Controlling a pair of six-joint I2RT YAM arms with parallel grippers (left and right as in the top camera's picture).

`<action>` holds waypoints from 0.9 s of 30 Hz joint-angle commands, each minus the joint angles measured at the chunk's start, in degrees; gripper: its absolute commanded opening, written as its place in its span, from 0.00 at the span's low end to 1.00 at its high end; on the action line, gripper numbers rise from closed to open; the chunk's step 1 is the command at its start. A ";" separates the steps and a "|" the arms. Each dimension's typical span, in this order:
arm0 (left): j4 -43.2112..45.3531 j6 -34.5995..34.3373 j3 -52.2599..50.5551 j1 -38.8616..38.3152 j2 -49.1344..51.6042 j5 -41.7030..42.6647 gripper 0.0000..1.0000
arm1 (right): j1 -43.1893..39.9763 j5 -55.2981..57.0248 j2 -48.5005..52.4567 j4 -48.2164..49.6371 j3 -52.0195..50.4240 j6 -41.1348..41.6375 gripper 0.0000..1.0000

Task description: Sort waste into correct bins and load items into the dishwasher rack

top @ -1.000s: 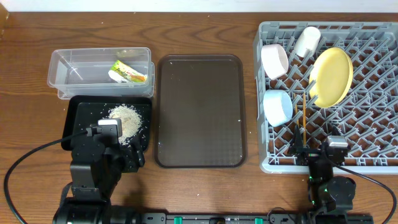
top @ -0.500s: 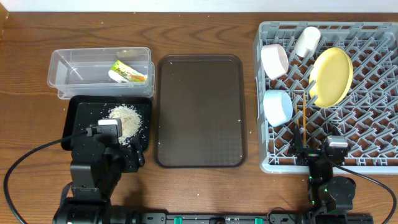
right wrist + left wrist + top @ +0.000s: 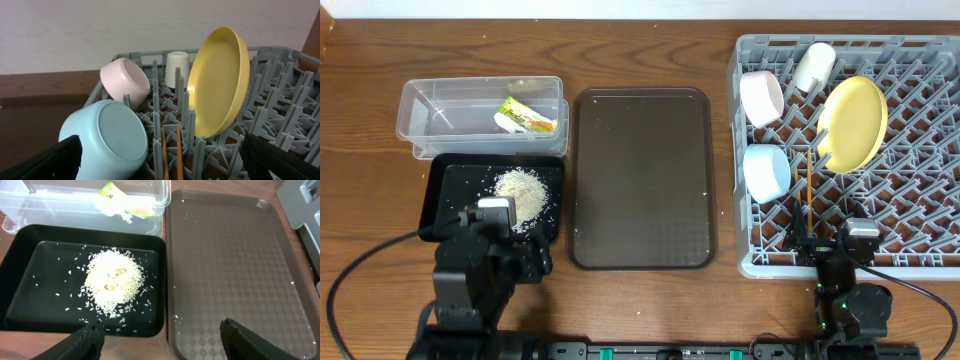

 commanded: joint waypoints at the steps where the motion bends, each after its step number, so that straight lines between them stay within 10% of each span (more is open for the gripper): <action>1: 0.17 -0.22 -3.87 0.13 -4.55 -1.14 0.77 | 0.72 -0.42 -0.35 -0.24 -0.07 -0.28 0.99; 18: 49.18 2.80 -39.50 1.16 -25.03 -2.67 0.77 | 0.72 -0.42 -0.35 -0.24 -0.07 -0.28 0.99; 27: 42.64 8.02 -39.43 1.16 -25.66 -2.97 0.77 | 0.72 -0.42 -0.35 -0.22 -0.07 -0.28 0.99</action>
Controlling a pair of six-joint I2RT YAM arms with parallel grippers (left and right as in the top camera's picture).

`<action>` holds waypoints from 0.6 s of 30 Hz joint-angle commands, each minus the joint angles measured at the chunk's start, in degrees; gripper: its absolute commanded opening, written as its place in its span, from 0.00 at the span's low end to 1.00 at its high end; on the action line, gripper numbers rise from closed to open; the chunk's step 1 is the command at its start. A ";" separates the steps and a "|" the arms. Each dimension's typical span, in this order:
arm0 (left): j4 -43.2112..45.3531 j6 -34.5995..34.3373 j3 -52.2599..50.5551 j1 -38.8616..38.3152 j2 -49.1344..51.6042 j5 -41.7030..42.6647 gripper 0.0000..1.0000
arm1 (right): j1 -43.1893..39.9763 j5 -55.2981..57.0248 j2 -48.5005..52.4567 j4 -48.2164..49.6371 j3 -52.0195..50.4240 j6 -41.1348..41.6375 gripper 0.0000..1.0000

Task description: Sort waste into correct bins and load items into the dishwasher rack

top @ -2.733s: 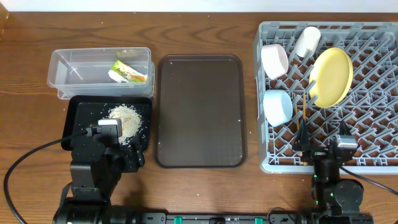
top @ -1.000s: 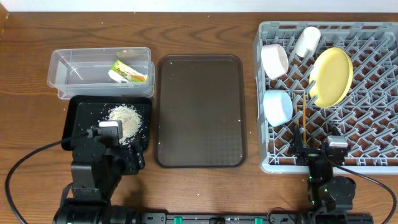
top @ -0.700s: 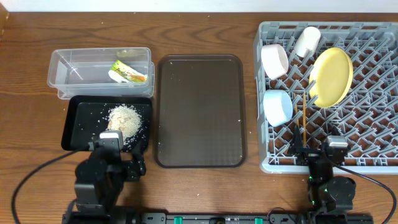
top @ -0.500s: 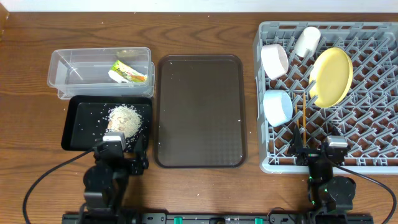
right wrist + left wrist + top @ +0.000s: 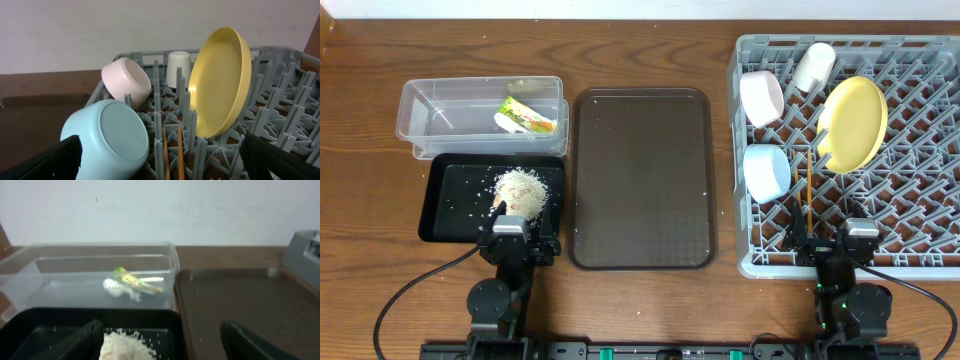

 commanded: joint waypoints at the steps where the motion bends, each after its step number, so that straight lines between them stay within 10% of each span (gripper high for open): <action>1: -2.95 1.09 -0.35 0.35 -0.28 -0.50 0.77 | 0.72 -0.17 -0.35 -0.22 -0.07 -0.26 0.99; 18: -2.91 1.09 -0.35 0.35 0.72 -0.50 0.78 | 0.72 -0.17 -0.35 -0.20 -0.07 -0.26 0.99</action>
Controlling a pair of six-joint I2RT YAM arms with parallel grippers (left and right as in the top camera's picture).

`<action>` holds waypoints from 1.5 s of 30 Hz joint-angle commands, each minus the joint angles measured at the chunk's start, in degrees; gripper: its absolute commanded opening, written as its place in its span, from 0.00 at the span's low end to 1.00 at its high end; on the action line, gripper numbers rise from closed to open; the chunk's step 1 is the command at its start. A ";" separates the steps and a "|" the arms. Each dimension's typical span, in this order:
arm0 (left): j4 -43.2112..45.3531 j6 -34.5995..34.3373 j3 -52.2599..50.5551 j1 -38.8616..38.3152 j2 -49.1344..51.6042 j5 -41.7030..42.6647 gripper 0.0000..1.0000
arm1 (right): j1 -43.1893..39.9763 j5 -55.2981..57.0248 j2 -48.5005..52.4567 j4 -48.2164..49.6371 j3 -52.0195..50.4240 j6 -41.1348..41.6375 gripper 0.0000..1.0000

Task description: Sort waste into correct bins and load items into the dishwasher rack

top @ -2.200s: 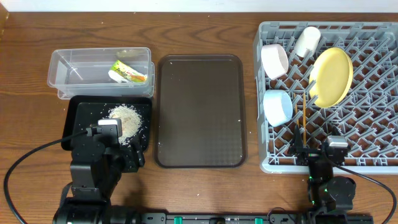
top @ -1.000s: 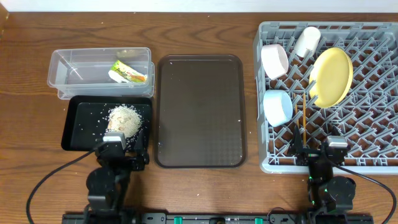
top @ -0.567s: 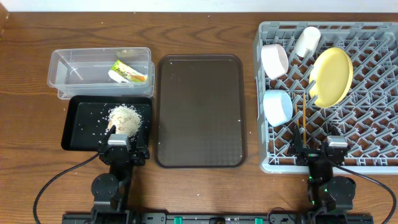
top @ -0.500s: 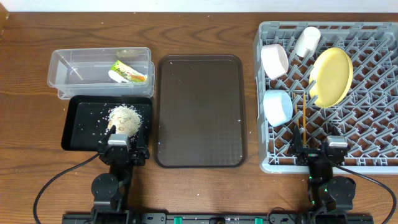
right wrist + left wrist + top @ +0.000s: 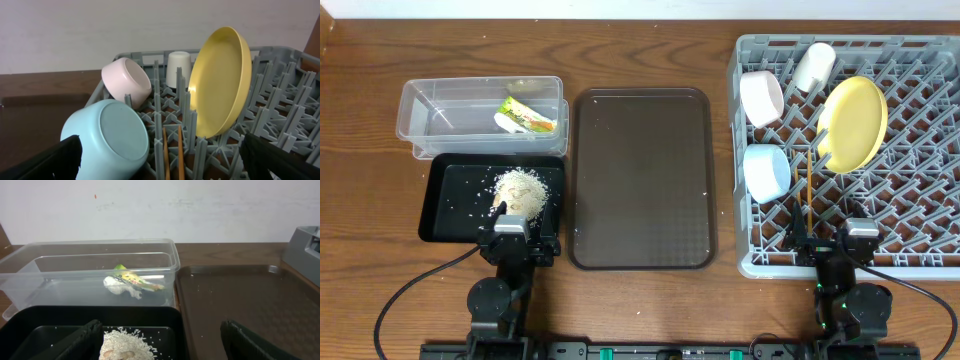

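Note:
The grey dishwasher rack (image 5: 920,150) at the right holds a yellow plate (image 5: 853,122), a pink bowl (image 5: 761,97), a light blue bowl (image 5: 766,172), a white cup (image 5: 813,66) and orange chopsticks (image 5: 808,195). The clear bin (image 5: 430,105) holds a green and white wrapper (image 5: 526,115). The black bin (image 5: 445,205) holds a pile of rice (image 5: 522,188). My left gripper (image 5: 517,243) rests open and empty at the black bin's near edge. My right gripper (image 5: 847,243) stands open and empty at the rack's near edge, facing the blue bowl (image 5: 107,135) and plate (image 5: 220,82).
A brown serving tray (image 5: 640,175) lies between the bins and the rack, with only a few crumbs on it. Black cables run from both arm bases along the wooden table's (image 5: 370,260) near edge.
At first my left gripper hung open over the black bin, looking down on the rice. By the last earlier moment it had dropped back to rest at the bin's near edge, looking level across the bins. My right gripper stayed put at the rack throughout.

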 commanded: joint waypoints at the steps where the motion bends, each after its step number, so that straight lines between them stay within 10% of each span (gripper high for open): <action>1: -2.73 0.74 -0.44 0.33 0.17 -0.48 0.78 | 0.72 -0.17 -0.35 -0.22 -0.07 -0.26 0.99; 45: -2.73 0.74 -0.44 -1.49 -0.96 -0.48 0.78 | 0.72 -0.17 -0.33 -0.24 -0.07 -0.26 0.99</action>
